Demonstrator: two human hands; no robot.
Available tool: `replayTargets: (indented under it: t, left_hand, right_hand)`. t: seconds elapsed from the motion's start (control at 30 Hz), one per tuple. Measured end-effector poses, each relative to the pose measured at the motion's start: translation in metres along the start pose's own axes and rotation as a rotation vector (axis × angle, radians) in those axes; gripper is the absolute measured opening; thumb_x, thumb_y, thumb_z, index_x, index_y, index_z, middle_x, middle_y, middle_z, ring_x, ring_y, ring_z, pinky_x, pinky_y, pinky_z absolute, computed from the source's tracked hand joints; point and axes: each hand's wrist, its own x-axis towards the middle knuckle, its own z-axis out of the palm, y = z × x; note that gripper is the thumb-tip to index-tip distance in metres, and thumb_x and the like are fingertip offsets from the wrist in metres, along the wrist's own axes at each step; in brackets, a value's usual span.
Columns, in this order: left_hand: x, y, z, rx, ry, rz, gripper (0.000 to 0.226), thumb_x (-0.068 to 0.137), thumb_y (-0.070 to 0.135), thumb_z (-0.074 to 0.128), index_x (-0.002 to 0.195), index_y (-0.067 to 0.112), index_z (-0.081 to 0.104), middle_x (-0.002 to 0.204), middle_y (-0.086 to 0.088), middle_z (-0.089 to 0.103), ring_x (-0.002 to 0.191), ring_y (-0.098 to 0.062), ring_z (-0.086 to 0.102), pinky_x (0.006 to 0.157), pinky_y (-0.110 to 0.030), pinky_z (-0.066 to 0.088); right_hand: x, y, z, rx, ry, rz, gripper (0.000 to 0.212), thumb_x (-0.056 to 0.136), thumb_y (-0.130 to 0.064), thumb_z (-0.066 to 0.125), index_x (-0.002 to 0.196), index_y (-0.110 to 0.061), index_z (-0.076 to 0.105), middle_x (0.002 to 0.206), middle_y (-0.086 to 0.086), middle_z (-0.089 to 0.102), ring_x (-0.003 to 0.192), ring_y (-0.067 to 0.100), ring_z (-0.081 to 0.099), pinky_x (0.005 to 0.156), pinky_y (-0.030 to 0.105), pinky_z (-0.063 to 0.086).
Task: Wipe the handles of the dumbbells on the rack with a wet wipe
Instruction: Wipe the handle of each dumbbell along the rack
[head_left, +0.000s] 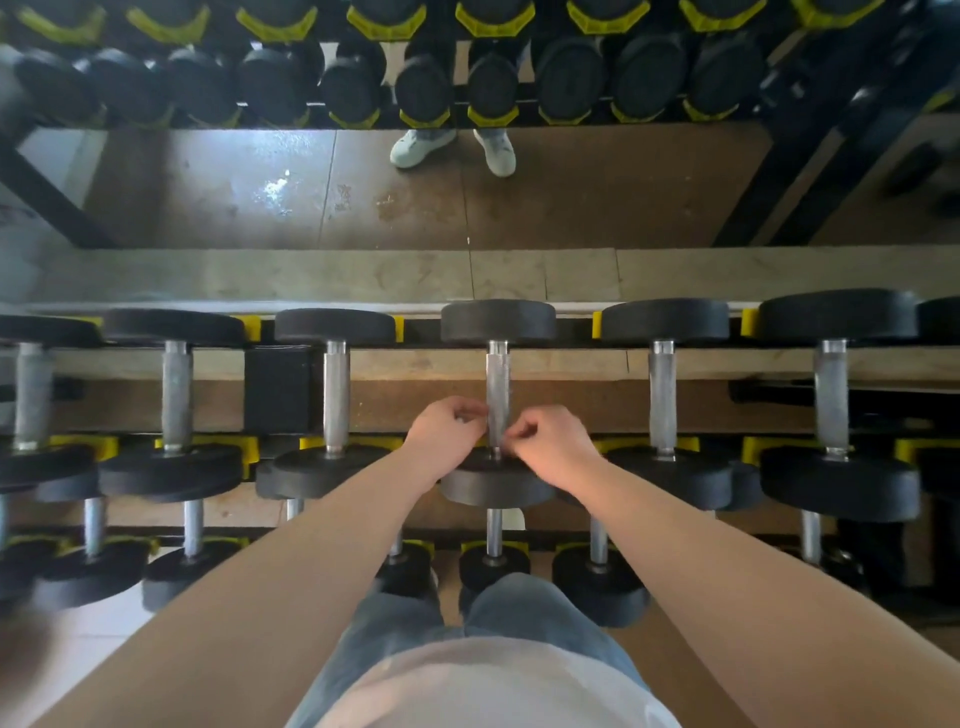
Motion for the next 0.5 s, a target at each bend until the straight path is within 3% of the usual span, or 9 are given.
replayTargets:
  t: [0.1,0.17,0.27,0.37,0.5]
  left_hand:
    - [0.001,0.000,0.000,-0.004,0.003,-0.001,0.023,0.099,0.028,0.065,0.122,0.030,0.066,0.120,0.004,0.067,0.104,-0.012,0.061,0.086,-0.028,0.049]
    - [0.000,0.001,-0.001,-0.006,-0.006,-0.007,0.025,0.099,0.027,0.064,0.124,0.029,0.065,0.117,0.005,0.065,0.105,-0.013,0.060,0.087,-0.028,0.048]
    - [-0.001,0.001,-0.002,-0.005,-0.009,-0.017,0.025,0.101,0.027,0.063,0.126,0.029,0.065,0.119,0.007,0.062,0.109,-0.012,0.056,0.092,-0.028,0.047]
    - [-0.002,0.003,-0.002,-0.005,-0.020,-0.016,0.027,0.102,0.026,0.061,0.128,0.028,0.064,0.120,0.008,0.061,0.111,-0.011,0.054,0.095,-0.028,0.046]
    - [-0.001,0.003,-0.003,0.013,-0.016,-0.024,0.024,0.101,0.029,0.062,0.125,0.031,0.063,0.115,0.008,0.062,0.098,-0.007,0.057,0.081,-0.024,0.047]
  right_hand:
    - [-0.002,0.003,0.004,0.010,0.007,-0.002,0.006,0.090,-0.029,0.076,0.094,-0.026,0.073,0.091,-0.012,0.069,0.088,0.005,0.064,0.077,0.024,0.052]
    - [0.003,-0.006,0.003,0.260,0.141,0.048,0.009,0.092,-0.027,0.074,0.101,-0.026,0.073,0.097,-0.013,0.069,0.092,0.006,0.064,0.072,0.020,0.046]
    - [0.023,-0.027,-0.007,0.552,0.323,0.139,0.017,0.096,-0.022,0.070,0.113,-0.023,0.073,0.110,-0.007,0.070,0.099,0.011,0.064,0.083,0.025,0.046]
    - [0.032,-0.035,-0.015,0.453,0.310,0.087,0.023,0.099,-0.020,0.065,0.121,-0.021,0.072,0.120,-0.002,0.071,0.098,0.009,0.059,0.087,0.026,0.045]
    - [0.014,-0.011,-0.010,0.265,0.115,0.121,0.019,0.095,-0.022,0.071,0.114,-0.024,0.074,0.121,-0.004,0.071,0.101,0.009,0.061,0.088,0.027,0.046]
